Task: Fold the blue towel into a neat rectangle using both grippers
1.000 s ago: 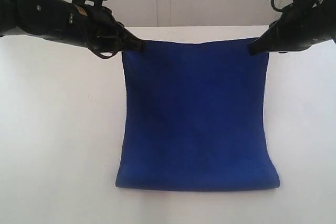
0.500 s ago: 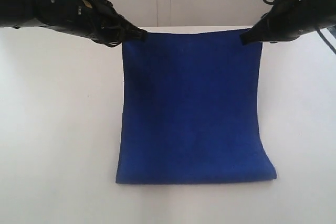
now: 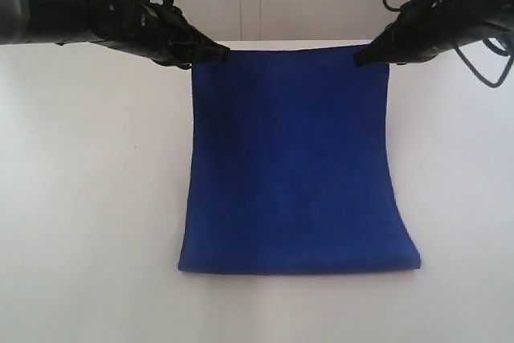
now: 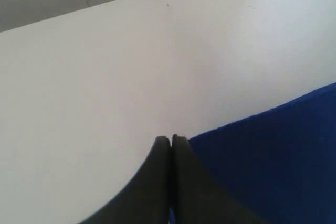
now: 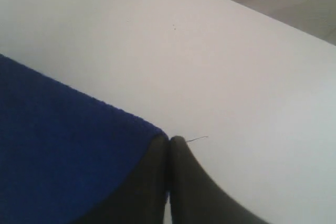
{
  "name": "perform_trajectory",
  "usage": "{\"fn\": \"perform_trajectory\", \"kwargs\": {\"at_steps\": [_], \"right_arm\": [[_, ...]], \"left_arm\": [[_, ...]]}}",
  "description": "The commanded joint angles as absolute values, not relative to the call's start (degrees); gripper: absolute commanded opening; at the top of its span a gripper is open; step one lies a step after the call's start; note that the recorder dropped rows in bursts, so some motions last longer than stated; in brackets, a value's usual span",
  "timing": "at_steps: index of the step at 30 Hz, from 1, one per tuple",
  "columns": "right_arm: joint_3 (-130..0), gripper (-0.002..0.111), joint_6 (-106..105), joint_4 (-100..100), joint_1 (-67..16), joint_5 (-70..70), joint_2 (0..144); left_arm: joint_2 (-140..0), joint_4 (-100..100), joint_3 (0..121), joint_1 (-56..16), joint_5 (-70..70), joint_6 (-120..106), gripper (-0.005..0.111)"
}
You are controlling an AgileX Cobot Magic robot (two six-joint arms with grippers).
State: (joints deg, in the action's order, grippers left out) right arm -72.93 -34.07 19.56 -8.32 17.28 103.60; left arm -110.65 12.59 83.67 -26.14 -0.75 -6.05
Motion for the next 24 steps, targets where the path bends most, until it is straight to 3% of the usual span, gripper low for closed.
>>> {"fn": "perform_trajectory", "kwargs": {"at_steps": [1, 24], "right_arm": [[-74.4, 0.0, -34.2, 19.6, -7.9, 13.7, 107.3], [-78.1, 0.0, -34.3, 19.6, -7.9, 7.1, 119.3]], "left_arm": [[-113.9, 13.0, 84.9, -25.3, 2.5, -6.1, 0.0], [-127.3, 13.0, 93.3, -25.3, 6.5, -6.3, 0.0]]}}
